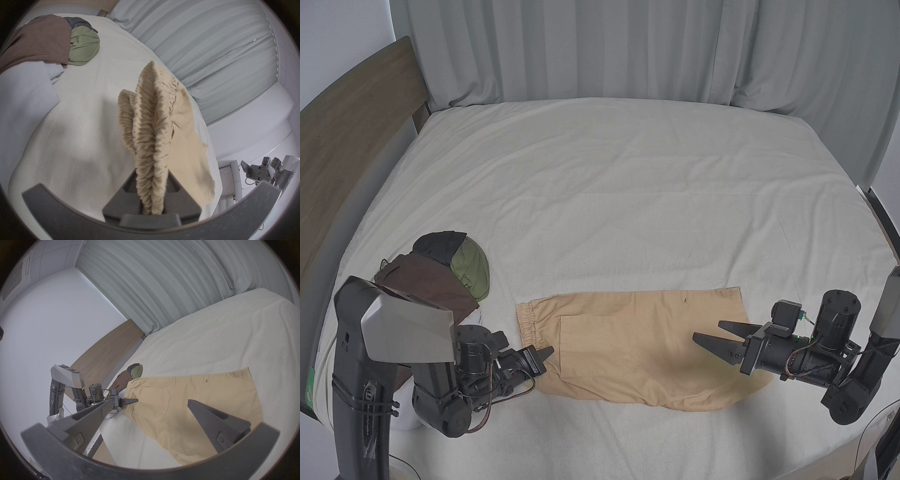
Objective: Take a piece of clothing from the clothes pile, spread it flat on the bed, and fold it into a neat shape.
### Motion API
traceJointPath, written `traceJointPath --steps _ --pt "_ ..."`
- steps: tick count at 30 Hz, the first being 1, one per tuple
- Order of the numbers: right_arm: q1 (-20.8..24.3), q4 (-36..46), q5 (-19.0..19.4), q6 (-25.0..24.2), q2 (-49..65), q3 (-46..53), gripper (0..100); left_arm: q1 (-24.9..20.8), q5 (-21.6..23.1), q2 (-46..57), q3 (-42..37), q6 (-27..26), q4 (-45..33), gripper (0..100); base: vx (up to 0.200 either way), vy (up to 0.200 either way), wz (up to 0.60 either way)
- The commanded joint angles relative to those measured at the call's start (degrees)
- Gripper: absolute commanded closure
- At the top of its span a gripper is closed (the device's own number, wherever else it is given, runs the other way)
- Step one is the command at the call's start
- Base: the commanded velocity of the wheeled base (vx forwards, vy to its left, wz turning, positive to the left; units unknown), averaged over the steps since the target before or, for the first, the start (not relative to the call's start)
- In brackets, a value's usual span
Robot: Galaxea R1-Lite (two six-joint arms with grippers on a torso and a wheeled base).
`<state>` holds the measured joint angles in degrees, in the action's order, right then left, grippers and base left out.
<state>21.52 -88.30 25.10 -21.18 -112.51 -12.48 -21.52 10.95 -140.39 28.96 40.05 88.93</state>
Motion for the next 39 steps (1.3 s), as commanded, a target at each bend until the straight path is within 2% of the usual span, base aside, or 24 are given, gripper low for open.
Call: traceJointPath --steps 1,10,23,29,39 --pt "0.0 0.0 0.0 0.0 0.0 0.0 0 0.1 1.1 2.2 -1.6 0.0 0.2 100 0.000 0.000 0.00" --pt "0.0 0.0 0.0 0.1 0.0 0.0 0 1.7 6.9 6.5 -6.5 0.0 0.2 100 0.000 0.000 0.00" --pt "0.5 0.0 -0.1 0.1 0.1 0.0 0 3.6 7.8 8.2 -7.6 0.0 0.2 100 0.000 0.000 0.00" --pt "0.6 0.0 -0.1 0.1 0.0 0.0 0 5.4 11.1 10.4 -9.0 0.0 0.2 100 0.000 0.000 0.00" --pt "0.6 0.0 -0.1 0.1 0.0 0.0 0 7.4 13.3 11.1 -9.5 -0.1 0.1 100 0.000 0.000 0.00"
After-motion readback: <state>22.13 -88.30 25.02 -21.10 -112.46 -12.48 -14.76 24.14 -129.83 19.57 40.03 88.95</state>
